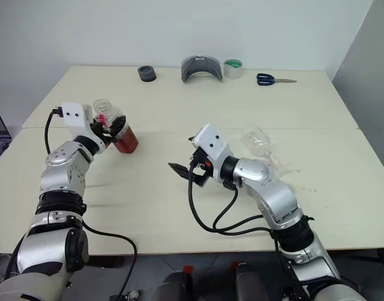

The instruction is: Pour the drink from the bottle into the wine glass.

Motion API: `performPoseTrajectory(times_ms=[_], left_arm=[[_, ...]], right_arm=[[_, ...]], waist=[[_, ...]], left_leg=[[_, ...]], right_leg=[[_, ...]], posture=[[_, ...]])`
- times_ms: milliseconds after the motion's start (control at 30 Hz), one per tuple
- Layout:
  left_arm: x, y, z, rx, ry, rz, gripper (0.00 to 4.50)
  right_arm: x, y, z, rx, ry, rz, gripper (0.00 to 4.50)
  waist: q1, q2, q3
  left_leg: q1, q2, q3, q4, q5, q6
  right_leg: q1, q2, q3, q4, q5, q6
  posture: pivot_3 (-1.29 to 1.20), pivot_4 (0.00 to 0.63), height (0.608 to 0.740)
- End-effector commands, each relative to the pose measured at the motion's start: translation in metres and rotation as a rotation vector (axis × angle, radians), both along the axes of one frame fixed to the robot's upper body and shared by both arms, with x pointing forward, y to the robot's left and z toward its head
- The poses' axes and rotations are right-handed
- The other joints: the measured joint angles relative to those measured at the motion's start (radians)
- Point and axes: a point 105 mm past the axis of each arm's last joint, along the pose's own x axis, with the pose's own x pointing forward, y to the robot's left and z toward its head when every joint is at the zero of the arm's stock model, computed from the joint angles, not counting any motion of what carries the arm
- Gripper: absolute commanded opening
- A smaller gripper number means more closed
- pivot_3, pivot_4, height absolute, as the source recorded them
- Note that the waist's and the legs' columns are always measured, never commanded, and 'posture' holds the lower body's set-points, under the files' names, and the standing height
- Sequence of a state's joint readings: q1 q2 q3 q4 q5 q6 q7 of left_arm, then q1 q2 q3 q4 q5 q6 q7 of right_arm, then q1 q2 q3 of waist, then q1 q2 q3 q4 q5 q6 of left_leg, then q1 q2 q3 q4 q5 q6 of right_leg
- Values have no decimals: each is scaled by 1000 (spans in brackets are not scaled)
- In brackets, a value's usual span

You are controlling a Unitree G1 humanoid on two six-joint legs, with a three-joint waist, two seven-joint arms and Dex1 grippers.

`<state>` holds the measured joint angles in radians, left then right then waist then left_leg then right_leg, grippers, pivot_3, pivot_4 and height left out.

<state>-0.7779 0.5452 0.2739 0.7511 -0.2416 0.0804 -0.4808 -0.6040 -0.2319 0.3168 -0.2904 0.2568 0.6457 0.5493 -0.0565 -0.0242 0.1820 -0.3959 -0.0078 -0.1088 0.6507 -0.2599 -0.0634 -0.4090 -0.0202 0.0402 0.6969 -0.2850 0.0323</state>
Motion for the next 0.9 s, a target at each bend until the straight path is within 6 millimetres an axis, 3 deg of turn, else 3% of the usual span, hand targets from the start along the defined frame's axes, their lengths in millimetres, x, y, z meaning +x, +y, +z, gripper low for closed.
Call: performPoseTrajectory(times_ms=[33, 100, 633, 767, 900], left_arm=[[-1, 4, 5, -21, -27, 11, 4074], [-2, 5, 4, -17, -25, 8, 4480], [-22, 4, -36, 47, -13, 53, 4480], [-38, 1, -44, 72, -13, 50, 4480], [-62, -10, -50, 146, -15, 0, 4480]], right_arm=[[-5, 4, 14, 24, -54, 27, 4500], [-6, 4, 14, 23, -54, 31, 4500], [-6, -7, 4, -14, -58, -42, 4500], [-9, -20, 2, -11, -62, -104, 4500], [-10, -48, 9, 8, -50, -210, 4500]], waist=[[0, 0, 0], [0, 0, 0], [0, 0, 0], [-1, 0, 0], [0, 0, 0]], left_leg=[[0, 0, 0, 0, 0, 0], [0, 0, 0, 0, 0, 0], [0, 0, 0, 0, 0, 0], [0, 1, 0, 0, 0, 1], [0, 2, -1, -1, 0, 1]], right_leg=[[0, 0, 0, 0, 0, 0], [0, 0, 0, 0, 0, 0], [0, -1, 0, 0, 0, 0], [0, -1, 1, 0, 0, 0], [0, -2, 1, 0, 0, 0]], posture=[[0, 150, 740], [0, 150, 740], [0, 150, 740], [0, 150, 740], [0, 150, 740]])
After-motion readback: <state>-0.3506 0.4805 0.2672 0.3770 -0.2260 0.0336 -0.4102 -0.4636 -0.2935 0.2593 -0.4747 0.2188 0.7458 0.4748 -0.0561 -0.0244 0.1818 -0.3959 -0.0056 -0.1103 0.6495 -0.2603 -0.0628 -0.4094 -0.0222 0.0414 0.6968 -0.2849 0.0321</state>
